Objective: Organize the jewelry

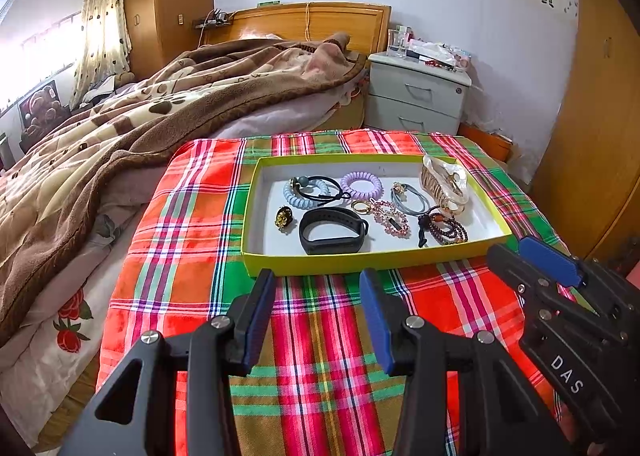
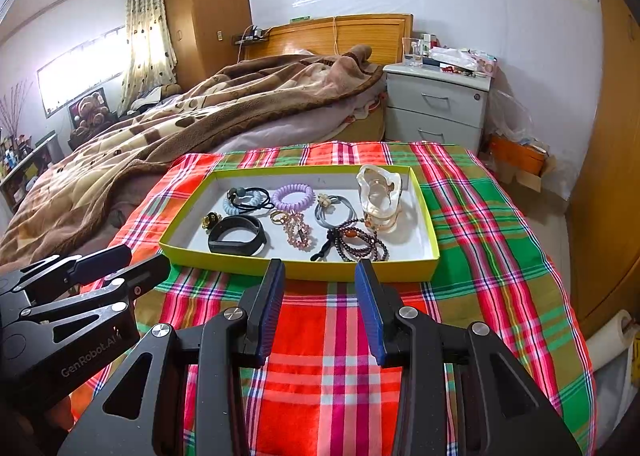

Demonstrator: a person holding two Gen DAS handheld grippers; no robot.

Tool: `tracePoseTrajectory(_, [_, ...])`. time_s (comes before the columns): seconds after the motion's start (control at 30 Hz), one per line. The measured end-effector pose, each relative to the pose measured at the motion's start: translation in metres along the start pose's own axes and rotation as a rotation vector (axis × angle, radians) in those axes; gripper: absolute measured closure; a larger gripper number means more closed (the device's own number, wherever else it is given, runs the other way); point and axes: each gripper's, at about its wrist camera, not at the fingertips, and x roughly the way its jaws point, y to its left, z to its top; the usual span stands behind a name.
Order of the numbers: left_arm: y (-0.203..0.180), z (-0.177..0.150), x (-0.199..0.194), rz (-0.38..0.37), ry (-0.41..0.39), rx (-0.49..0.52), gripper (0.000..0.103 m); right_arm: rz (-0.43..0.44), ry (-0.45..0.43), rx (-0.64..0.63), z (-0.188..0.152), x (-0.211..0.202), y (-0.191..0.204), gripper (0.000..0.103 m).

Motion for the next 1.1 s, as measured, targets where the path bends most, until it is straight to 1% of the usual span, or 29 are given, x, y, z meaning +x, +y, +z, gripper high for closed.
tracePoseTrajectory(0.47, [0.0002,0.0005,0.0060,-0.002,0.018,-0.003,0.057,-0.001,0.002,0.003,0.0010,-0.0006,-0.0008,0.066])
tracePoseTrajectory(1.1, [0.0029,0.0005,0.0064,-0.005,0.013,-0.016,0.057,-0.002,0.002,0.007,0.0017,-0.0004,-0.0025,0.066])
